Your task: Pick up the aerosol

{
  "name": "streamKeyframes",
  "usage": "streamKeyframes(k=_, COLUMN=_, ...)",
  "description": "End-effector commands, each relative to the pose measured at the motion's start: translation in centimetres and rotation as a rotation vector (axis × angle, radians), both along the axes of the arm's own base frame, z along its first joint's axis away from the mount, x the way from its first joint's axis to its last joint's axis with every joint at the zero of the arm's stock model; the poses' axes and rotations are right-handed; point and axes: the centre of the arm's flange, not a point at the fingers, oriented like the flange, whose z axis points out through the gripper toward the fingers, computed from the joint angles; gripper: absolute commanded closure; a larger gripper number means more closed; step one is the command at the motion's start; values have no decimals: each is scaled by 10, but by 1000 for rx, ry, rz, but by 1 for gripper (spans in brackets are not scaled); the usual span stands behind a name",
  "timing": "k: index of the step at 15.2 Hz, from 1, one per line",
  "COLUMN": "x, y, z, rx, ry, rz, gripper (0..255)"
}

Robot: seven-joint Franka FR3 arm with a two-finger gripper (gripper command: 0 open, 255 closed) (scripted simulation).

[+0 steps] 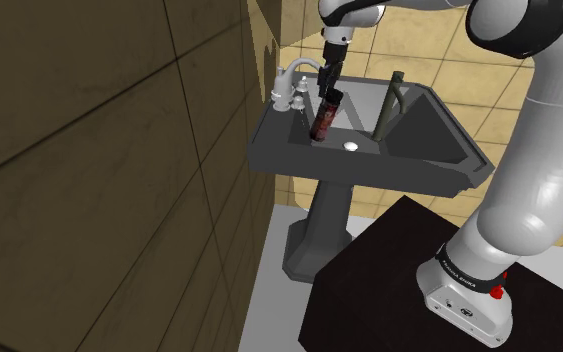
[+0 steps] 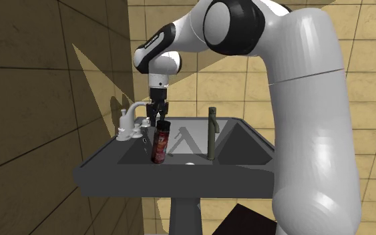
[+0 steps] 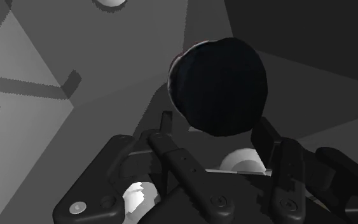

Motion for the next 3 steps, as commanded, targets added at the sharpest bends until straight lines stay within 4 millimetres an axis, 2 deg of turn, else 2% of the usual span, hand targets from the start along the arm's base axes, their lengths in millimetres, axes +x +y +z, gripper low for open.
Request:
streamKeyframes(k=1, x=1, y=0, z=12, rx=0, ry=-1, rz=0, gripper=255)
streamKeyframes(k=3, x=1, y=0, z=12, rx=0, ry=-1, rz=0, gripper=255)
